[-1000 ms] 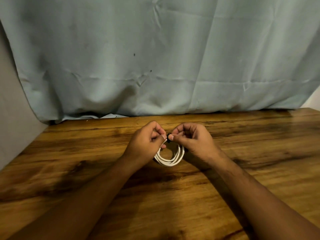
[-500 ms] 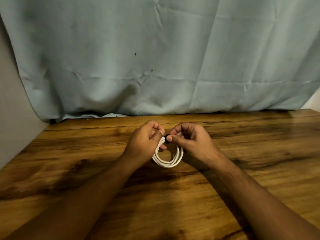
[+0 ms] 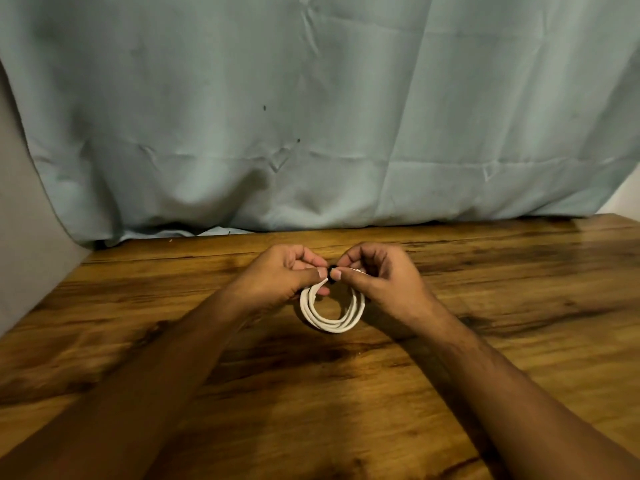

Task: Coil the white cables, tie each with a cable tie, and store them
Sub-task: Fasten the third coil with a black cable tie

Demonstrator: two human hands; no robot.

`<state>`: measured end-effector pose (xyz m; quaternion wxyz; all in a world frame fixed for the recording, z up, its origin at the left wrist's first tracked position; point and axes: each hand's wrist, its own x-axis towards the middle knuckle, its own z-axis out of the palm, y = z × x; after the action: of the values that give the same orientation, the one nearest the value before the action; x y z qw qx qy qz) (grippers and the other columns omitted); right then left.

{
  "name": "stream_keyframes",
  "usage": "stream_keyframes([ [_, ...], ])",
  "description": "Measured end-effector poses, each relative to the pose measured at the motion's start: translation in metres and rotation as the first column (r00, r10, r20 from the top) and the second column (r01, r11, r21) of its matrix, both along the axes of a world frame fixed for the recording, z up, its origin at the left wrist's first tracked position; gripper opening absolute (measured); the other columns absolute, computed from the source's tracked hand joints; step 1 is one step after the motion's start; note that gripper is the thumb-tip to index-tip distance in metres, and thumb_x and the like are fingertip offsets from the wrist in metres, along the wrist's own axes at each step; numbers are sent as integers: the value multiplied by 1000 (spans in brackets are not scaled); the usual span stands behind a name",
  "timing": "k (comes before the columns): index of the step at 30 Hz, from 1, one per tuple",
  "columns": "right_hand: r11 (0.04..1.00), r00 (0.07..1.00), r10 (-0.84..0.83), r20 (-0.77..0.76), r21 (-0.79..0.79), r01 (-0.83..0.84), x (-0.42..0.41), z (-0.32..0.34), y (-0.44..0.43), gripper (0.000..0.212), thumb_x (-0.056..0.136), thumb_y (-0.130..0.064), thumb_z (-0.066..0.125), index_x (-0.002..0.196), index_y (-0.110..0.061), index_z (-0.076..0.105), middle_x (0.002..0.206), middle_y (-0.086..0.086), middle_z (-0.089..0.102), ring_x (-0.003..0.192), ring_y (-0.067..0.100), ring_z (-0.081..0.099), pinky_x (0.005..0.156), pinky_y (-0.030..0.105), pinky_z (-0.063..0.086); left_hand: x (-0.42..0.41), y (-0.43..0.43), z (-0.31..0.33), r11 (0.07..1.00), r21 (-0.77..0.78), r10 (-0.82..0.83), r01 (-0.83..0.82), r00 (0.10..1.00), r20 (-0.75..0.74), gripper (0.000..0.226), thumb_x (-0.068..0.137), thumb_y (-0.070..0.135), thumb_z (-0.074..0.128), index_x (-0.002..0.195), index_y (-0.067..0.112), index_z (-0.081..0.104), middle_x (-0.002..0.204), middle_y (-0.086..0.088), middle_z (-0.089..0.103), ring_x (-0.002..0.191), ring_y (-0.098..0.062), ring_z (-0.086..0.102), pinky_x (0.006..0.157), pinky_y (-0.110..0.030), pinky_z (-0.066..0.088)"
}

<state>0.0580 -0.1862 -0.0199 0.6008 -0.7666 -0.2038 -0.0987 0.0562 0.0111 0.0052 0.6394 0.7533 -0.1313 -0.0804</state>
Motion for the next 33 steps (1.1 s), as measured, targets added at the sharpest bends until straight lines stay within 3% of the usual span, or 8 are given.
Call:
stream_keyframes([
  [3, 1000, 1000, 10, 4, -13, -10, 1, 0, 0, 9, 86, -15, 83, 88, -14, 74, 80, 19, 73, 65, 21, 61, 63, 41, 49, 1, 2, -2, 1000, -16, 4, -4, 1000, -26, 13, 94, 4, 68, 105, 4, 62, 96, -27, 75, 71, -15, 76, 49, -16, 46],
  [8, 999, 999, -7, 33, -42, 8, 2, 0, 0, 9, 86, -16, 83, 89, -15, 74, 79, 17, 73, 65, 20, 61, 62, 39, 49, 4, 0, -5, 999, -29, 28, -29, 999, -15, 10, 93, 3, 70, 93, 9, 62, 99, -31, 73, 75, -18, 77, 59, -24, 46],
  [13, 1000, 1000, -1, 21, -24, 2, -4, 2, 1, 9, 87, -13, 81, 90, -13, 74, 81, 15, 74, 66, 18, 64, 62, 37, 52, 3, 1, -4, 999, -39, 6, -7, 999, -41, 7, 94, 3, 69, 97, 6, 63, 92, -23, 76, 76, -18, 77, 54, -17, 52],
  [17, 1000, 999, 15, 28, -25, -14, -4, 2, 1, 9, 87, -13, 81, 91, -11, 73, 79, 11, 75, 66, 17, 64, 59, 33, 52, 3, 5, -2, 998, -56, -18, 14, 998, -60, 8, 93, 6, 69, 99, 6, 64, 100, -25, 76, 82, -21, 78, 67, -23, 56],
  [22, 999, 998, 41, 42, -24, -40, 2, -1, -2, 11, 86, -16, 83, 92, -13, 74, 84, 19, 73, 70, 22, 64, 65, 39, 52, 5, 3, -5, 1000, 10, -14, 15, 999, -33, 3, 100, 9, 61, 98, 8, 63, 95, -20, 77, 85, -25, 78, 66, -26, 52],
  [26, 998, 997, 50, 56, -36, -48, 8, -6, -3, 12, 85, -20, 83, 92, -16, 74, 84, 15, 75, 72, 21, 66, 67, 40, 53, 4, -4, -7, 995, 28, 90, -91, 995, 36, 12, 106, 9, 51, 95, 9, 56, 85, -20, 74, 69, -22, 76, 56, -26, 54],
  [30, 998, 996, 68, 57, -20, -67, 9, -10, 2, 16, 82, -25, 83, 90, -15, 74, 84, 20, 74, 72, 27, 64, 68, 48, 52, 0, -12, -17, 969, 41, 236, -243, 964, 120, 10, 107, 12, 48, 100, 9, 53, 83, -17, 73, 67, -30, 76, 67, -43, 60],
  [33, 997, 996, 72, 45, -5, -72, 9, -11, 4, 15, 81, -24, 83, 90, -15, 74, 84, 21, 74, 72, 27, 64, 67, 48, 51, -4, -15, -18, 942, 106, 290, -319, 931, 223, 9, 108, 15, 46, 105, 9, 53, 84, -15, 73, 62, -26, 76, 57, -33, 60],
])
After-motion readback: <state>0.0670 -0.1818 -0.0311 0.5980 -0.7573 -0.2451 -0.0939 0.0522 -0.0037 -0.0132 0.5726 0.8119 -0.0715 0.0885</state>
